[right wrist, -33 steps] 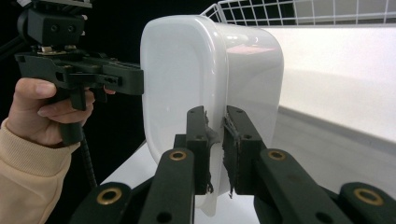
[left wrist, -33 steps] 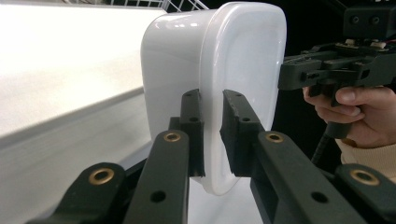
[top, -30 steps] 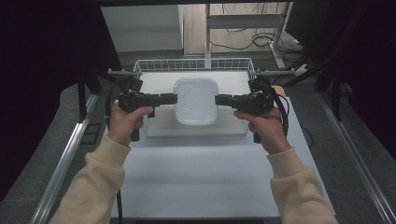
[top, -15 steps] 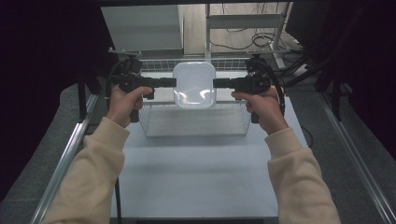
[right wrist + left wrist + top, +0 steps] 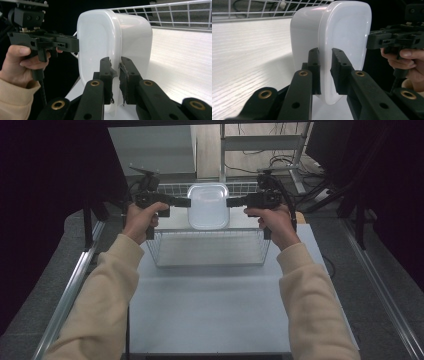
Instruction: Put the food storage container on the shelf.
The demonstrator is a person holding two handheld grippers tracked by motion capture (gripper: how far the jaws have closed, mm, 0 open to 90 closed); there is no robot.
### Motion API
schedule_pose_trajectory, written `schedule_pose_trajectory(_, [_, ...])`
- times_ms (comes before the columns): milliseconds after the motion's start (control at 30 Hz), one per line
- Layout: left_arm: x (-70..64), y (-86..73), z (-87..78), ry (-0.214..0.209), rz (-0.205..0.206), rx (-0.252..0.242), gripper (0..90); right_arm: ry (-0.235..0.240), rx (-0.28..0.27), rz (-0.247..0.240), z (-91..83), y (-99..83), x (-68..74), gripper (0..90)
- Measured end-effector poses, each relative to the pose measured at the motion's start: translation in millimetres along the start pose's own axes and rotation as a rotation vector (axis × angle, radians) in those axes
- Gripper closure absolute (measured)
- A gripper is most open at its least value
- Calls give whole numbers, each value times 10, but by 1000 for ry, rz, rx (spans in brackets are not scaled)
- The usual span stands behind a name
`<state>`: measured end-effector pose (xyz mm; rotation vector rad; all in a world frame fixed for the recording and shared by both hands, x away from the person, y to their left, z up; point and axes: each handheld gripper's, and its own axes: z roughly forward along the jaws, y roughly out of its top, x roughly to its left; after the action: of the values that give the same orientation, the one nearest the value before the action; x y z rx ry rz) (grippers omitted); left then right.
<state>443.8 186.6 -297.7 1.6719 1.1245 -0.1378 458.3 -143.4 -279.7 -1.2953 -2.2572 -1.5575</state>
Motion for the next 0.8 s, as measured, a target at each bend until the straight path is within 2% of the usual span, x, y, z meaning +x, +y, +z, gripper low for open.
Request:
schedule_pose_trajectory(133, [44, 39, 30, -3, -23, -18, 779, 20, -6, 35, 42, 30, -83, 805])
schedule_pose_trajectory(233, [92, 81, 65, -4, -72, -24, 777, 30, -5, 82, 73, 62, -146, 794])
schedule_pose_trajectory(400, [195, 144, 175, 1, -132, 12, 746, 19, -7, 160, 149, 118, -250, 749])
schedule_pose_trajectory(500, [258, 145, 211, -16, -156, 9, 730, 11, -4, 204, 196, 130, -324, 723])
schedule_pose_trajectory(600, [288, 144, 226, -26, -170, 7, 722, 15, -9, 226, 219, 129, -370, 712])
schedule_pose_trajectory(633, [309, 139, 243, -32, -182, 10, 714, 24, -6, 246, 249, 127, -413, 696])
schedule_pose_trajectory(800, [355, 114, 274, -43, -204, 3, 692, 24, 9, 272, 296, 125, -456, 671])
